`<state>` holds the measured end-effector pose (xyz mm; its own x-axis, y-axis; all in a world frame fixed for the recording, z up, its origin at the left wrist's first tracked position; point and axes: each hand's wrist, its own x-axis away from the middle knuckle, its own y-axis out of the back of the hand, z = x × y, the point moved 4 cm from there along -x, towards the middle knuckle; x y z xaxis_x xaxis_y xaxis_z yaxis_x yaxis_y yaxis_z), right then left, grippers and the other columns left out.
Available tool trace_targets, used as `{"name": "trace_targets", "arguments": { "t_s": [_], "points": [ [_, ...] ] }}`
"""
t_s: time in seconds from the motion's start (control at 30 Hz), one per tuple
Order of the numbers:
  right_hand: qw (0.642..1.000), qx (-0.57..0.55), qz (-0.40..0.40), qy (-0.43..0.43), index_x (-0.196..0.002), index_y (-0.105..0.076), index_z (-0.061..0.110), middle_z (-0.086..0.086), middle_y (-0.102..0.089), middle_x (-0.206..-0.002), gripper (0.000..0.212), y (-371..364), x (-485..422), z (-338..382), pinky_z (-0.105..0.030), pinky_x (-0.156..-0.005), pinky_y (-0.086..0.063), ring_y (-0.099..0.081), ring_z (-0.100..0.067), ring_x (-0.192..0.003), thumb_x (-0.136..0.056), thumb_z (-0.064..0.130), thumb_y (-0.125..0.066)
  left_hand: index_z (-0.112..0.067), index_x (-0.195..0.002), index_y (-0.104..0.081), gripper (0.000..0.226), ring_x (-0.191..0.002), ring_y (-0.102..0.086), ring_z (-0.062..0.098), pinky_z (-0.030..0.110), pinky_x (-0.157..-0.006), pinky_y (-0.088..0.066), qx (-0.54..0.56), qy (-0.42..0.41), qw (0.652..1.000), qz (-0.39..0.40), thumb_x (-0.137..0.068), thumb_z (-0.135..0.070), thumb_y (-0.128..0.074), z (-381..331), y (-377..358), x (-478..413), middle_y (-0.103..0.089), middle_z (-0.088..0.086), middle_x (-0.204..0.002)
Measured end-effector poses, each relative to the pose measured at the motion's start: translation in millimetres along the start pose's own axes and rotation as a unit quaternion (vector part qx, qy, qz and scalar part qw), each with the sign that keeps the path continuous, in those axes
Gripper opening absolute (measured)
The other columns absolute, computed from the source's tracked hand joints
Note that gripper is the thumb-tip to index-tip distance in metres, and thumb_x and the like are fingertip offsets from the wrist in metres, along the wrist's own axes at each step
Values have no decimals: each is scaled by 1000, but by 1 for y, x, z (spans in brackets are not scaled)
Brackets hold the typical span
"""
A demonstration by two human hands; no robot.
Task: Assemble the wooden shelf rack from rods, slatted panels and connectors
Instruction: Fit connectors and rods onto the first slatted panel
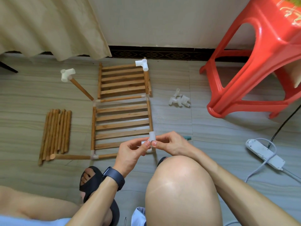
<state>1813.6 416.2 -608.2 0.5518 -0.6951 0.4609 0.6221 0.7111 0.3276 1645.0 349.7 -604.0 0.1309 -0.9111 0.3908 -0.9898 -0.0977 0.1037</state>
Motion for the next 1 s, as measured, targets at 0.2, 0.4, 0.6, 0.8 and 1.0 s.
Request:
{"name": "trace_targets", "arguments": {
  "t_s": [0.2, 0.4, 0.6, 0.8, 1.0],
  "points": [
    [1000, -1, 22, -7, -116, -75, 33, 16, -75, -95, 28, 1, 12, 5, -23, -79, -49, -67, 3, -88, -96, 48, -61, -43, -90, -76, 23, -74, -68, 11, 25, -74, -56, -24, 4, 999, 22, -73, -59, -79, -4, -1, 10, -77, -4, -88],
    [999, -28, -26, -30, -106, -77, 31, 21, -73, -90, 33, 4, 14, -2, -28, -90, -52, -65, 6, -90, -91, 57, -64, -30, -106, -73, 17, -79, -67, -1, 12, -64, -49, -33, 15, 999, 35, -89, -34, -72, -15, -3, 7, -74, -6, -97],
    [996, -70, -35, -35, -109, -76, 33, 16, -75, -102, 29, 18, 10, -3, -23, -87, -52, -68, -1, -99, -90, 53, -67, -33, -102, -74, 48, -87, -64, 12, 27, -74, -47, -67, 16, 997, 42, -76, -68, -54, -31, 7, -21, -73, -8, -101],
    [988, -79, -105, -81, -114, -73, 32, 13, -73, -108, 31, 54, -22, -32, -33, -95, -54, -68, -5, -102, -93, 52, -63, -33, -115, -63, 27, -107, -60, 14, 29, -84, -45, -156, 55, 986, -5, -99, -51, -51, -16, 28, -86, -66, -9, -116],
    [971, 126, -125, -159, -135, -59, 25, 6, -61, -138, 40, 82, -81, -90, -31, -106, -43, -56, -15, -127, -98, 40, -56, -30, -156, -27, 67, -146, -29, 27, 41, -116, -30, -515, 66, 851, 71, -98, -56, -48, 33, 25, -157, -27, 5, -162]
  ]
}}
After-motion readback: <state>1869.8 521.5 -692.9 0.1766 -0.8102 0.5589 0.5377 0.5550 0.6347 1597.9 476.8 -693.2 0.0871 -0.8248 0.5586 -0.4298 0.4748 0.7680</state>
